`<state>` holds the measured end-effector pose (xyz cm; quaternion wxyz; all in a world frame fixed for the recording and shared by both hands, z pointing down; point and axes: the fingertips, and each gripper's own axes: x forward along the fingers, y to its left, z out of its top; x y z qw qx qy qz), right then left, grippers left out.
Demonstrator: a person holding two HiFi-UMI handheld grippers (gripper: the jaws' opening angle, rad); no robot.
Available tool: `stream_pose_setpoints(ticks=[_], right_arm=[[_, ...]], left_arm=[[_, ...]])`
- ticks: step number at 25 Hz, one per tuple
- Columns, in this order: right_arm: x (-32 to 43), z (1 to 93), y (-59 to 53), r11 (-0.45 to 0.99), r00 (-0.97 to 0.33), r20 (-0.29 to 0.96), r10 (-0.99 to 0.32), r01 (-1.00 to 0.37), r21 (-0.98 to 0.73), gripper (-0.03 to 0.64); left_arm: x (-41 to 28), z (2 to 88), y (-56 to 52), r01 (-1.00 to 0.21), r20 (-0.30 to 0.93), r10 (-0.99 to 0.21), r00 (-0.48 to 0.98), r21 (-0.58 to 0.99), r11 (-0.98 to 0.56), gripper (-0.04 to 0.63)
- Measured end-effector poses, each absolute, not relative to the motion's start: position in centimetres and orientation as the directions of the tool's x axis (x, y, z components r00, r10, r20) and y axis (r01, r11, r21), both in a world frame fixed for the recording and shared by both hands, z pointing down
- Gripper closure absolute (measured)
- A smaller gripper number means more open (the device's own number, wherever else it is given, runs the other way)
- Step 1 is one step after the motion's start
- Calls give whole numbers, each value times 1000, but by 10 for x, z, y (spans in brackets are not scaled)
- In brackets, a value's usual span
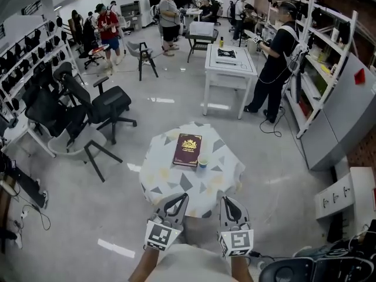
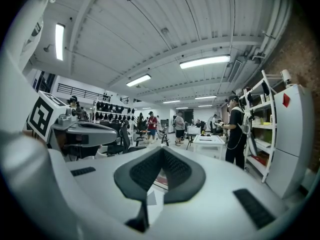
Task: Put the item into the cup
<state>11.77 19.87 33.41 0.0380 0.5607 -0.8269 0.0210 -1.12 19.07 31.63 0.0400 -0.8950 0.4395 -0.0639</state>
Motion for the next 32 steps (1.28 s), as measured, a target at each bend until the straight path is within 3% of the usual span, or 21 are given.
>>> stream_pose_setpoints(ticks=[32], right_arm=[[42, 335, 75, 260, -250, 147, -957, -964, 53, 611]], left_arm=[[-83, 327, 47, -713, 74, -714, 696, -40, -700, 583]])
